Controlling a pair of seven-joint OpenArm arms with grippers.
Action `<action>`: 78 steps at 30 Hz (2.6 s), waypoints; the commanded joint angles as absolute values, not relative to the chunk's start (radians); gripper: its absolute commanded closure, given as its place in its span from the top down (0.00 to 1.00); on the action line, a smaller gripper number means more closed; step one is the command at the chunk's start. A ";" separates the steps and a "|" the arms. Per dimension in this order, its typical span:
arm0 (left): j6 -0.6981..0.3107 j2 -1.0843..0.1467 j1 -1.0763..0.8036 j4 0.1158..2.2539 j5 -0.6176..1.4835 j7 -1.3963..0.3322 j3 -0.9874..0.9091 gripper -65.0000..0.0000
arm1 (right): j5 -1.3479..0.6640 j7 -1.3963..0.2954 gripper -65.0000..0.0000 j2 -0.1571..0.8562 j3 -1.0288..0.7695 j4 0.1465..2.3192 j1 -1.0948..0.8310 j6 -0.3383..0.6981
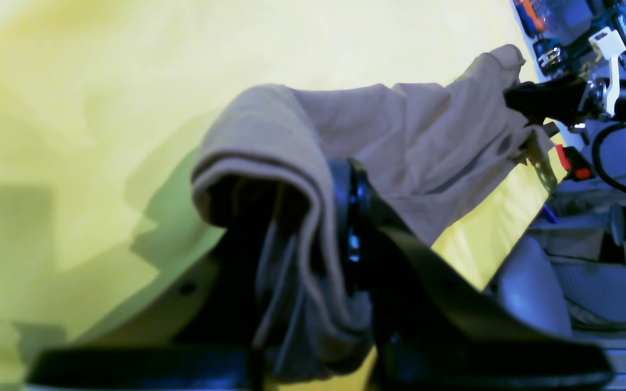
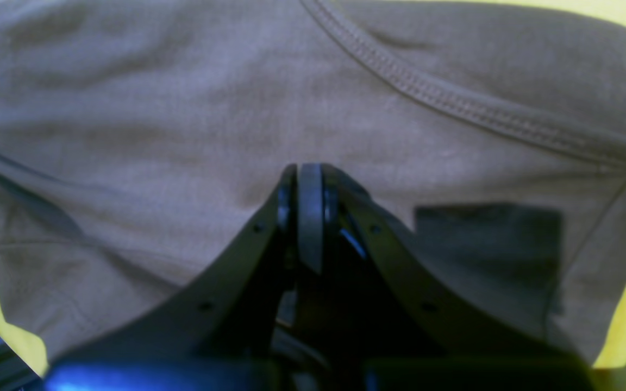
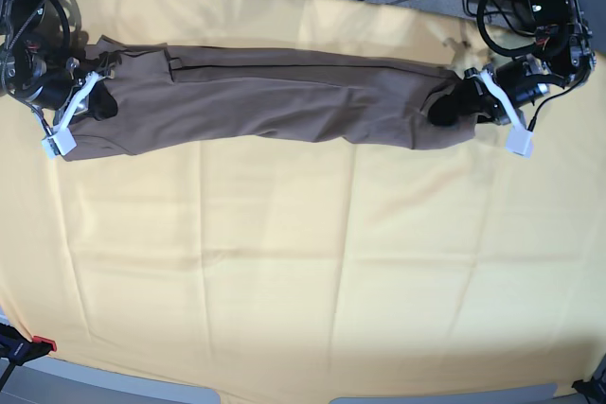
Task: Fold the T-shirt properly
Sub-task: 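Fold the strip end with the left gripper toward the right gripper, then release the folded shirt and lift both grippers away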
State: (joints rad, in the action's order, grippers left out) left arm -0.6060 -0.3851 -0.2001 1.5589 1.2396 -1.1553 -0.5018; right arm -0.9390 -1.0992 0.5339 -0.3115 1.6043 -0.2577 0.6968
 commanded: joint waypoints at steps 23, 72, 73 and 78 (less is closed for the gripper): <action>-0.684 -0.242 -0.232 1.593 1.484 -1.217 -0.614 0.00 | -0.900 -1.110 0.00 0.549 -0.317 1.613 -0.255 0.698; -0.698 0.059 -0.116 1.665 1.188 -1.040 -0.166 0.00 | -1.190 -1.122 0.54 0.581 -0.429 1.673 -0.162 0.698; -0.698 0.052 -0.116 1.664 1.180 -1.040 -0.181 0.00 | -1.194 -1.131 0.54 0.581 -0.466 1.686 -0.146 0.698; -0.698 -0.020 -0.116 1.665 1.179 -1.039 -0.261 0.00 | -1.204 -1.184 0.54 0.585 -0.657 1.699 -0.130 0.698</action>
State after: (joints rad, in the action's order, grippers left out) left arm -0.6895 -0.0185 -0.1280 1.6478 1.1515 -1.0576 -0.2623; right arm -1.1793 -1.2003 0.5636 -0.6533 1.6882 -0.1413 0.6960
